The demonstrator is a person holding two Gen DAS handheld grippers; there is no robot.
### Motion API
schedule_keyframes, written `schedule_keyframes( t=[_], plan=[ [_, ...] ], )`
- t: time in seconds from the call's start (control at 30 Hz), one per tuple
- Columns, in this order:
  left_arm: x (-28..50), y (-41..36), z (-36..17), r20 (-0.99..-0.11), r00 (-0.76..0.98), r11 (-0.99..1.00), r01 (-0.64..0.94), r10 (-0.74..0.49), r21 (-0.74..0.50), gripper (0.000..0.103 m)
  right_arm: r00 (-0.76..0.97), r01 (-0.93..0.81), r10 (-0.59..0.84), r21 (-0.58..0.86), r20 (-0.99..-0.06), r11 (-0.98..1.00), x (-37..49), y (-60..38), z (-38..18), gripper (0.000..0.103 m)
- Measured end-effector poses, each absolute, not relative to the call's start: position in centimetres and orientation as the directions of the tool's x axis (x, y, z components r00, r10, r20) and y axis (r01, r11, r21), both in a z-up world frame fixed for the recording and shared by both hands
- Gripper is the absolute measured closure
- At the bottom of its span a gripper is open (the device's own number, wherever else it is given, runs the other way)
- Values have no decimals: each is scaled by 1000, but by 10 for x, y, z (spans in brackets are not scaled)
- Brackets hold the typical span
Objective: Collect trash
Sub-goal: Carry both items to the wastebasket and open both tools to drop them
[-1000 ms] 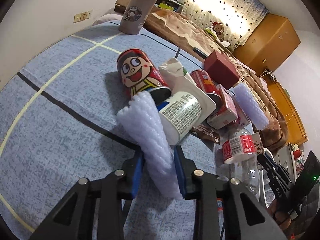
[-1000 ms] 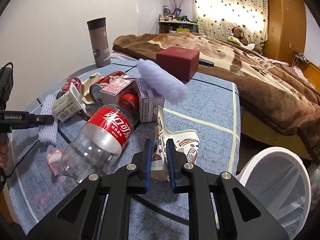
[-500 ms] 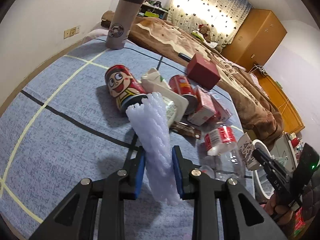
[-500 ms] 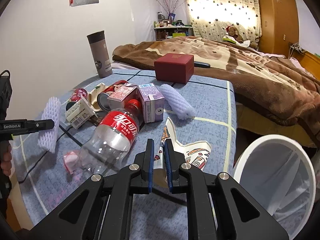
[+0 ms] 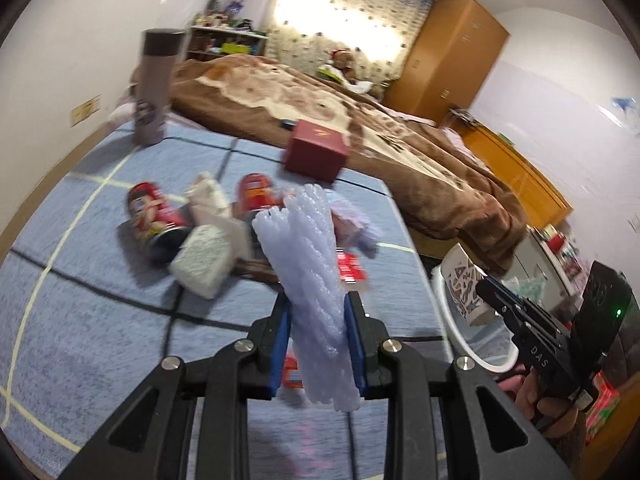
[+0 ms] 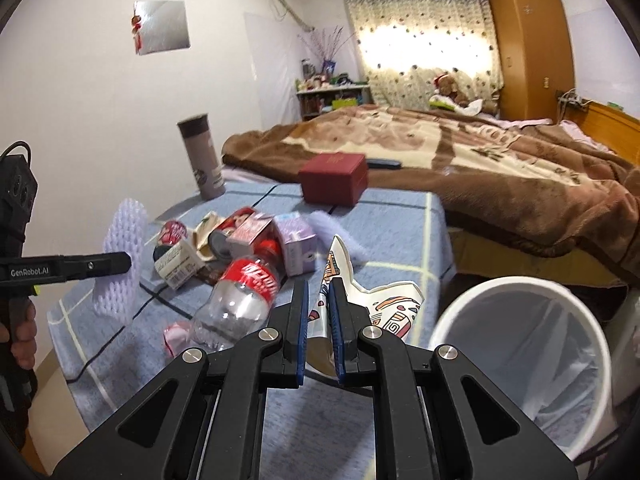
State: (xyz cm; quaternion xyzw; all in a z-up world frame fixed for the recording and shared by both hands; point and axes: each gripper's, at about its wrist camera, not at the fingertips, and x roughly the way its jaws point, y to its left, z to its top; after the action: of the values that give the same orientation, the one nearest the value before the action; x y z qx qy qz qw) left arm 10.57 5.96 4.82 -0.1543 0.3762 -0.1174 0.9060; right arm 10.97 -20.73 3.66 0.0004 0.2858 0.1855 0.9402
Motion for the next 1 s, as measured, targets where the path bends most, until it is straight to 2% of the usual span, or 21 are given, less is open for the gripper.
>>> schedule_keyframes(
  t=[0.4, 0.8, 1.0],
  plan=[
    [134, -58, 63, -656, 591, 883, 334, -469, -331, 75, 830, -192, 214, 97, -515, 977, 102, -266, 45, 93],
    [157, -173, 46, -694, 429, 795, 484, -579, -365, 75, 815, -42, 95, 105, -572, 994, 112, -327, 25, 93],
    [167, -211, 26, -733, 382, 789, 512, -563, -339, 75, 784, -6, 81, 123, -615, 992, 114, -345, 4, 93]
  ],
)
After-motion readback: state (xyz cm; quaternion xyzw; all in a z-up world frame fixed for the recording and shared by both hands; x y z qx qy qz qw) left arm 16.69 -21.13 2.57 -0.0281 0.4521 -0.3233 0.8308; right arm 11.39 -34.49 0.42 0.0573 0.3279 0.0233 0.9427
